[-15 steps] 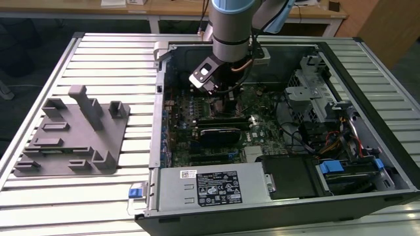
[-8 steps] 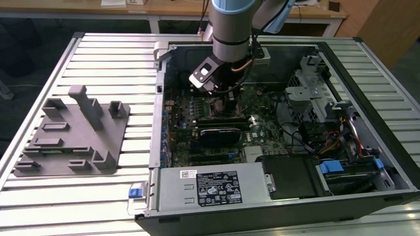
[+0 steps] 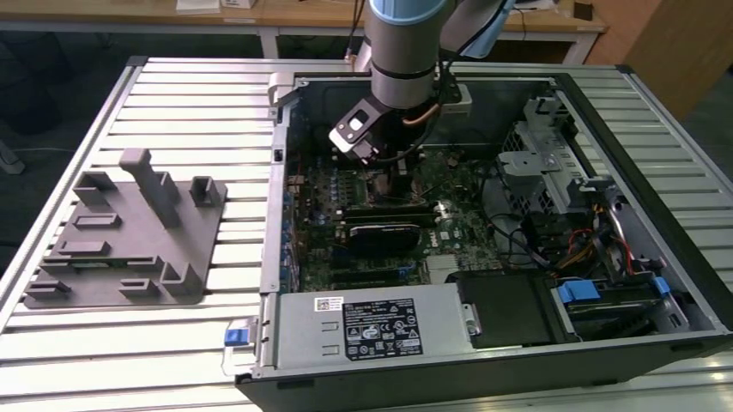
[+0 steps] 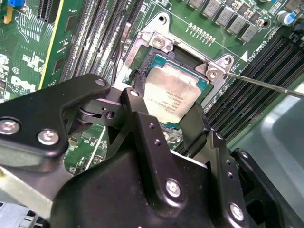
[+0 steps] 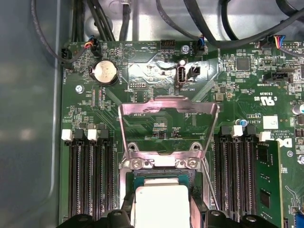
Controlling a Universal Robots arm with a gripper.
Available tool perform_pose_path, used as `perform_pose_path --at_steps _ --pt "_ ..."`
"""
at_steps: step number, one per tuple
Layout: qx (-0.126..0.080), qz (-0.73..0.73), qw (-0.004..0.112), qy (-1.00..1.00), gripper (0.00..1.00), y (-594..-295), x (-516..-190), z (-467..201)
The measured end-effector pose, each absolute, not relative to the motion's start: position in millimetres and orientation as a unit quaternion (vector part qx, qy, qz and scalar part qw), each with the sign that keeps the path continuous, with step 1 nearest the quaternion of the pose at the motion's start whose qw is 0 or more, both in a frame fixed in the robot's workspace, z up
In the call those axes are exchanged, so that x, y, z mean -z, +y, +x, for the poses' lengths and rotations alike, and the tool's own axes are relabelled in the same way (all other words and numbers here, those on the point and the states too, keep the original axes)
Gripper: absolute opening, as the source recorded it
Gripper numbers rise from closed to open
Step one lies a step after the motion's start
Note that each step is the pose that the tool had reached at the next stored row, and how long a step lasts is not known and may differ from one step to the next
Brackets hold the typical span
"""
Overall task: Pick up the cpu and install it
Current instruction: 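Place the cpu into insertion slot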
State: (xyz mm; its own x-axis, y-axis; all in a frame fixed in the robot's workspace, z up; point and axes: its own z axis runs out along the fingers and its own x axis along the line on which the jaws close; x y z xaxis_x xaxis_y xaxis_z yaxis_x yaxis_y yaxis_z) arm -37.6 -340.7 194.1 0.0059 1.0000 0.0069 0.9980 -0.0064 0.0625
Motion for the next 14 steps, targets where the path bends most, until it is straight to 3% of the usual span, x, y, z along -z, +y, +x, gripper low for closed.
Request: perform_pose_path --at_steps 14 --pt "-0.024 0.715 0.02 0.698 0.54 -341.6 -194.1 -37.6"
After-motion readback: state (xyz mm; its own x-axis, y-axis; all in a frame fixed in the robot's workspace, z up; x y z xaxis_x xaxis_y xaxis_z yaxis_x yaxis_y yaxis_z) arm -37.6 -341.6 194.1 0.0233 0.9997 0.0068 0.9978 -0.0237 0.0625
